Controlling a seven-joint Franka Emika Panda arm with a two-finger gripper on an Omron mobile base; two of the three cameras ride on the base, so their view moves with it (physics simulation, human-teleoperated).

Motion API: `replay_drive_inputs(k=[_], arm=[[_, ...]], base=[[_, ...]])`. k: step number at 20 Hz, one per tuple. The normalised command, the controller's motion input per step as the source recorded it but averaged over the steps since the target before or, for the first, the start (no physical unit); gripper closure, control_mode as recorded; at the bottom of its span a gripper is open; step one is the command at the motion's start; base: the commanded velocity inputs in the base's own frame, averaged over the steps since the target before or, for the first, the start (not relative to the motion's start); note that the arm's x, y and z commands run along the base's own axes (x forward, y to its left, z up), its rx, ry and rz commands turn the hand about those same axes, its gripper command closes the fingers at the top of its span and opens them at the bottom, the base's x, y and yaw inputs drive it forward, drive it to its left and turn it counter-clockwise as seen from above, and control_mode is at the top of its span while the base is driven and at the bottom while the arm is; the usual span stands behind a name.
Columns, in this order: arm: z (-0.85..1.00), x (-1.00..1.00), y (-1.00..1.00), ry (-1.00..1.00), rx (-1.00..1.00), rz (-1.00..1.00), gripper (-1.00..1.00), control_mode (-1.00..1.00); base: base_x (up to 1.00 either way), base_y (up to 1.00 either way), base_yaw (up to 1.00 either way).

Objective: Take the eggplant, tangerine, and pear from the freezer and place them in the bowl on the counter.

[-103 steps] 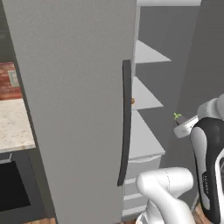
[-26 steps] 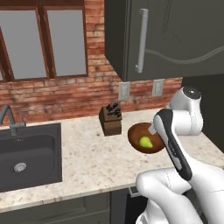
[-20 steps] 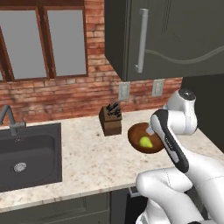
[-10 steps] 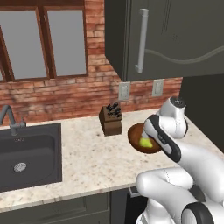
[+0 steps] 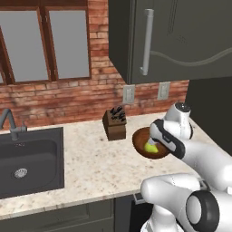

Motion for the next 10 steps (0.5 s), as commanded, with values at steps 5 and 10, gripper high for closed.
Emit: replay_drive_inputs(k=[5, 10], arm=[[-0.15, 0.21, -0.02, 0.0, 0.0, 0.0, 1.0, -1.0], [-0.3, 0.18, -0.07, 0.0, 0.0, 0.0, 1.0, -1.0]], base=[[0.0, 0.0, 0.0], [0.0, 0.0, 0.0]])
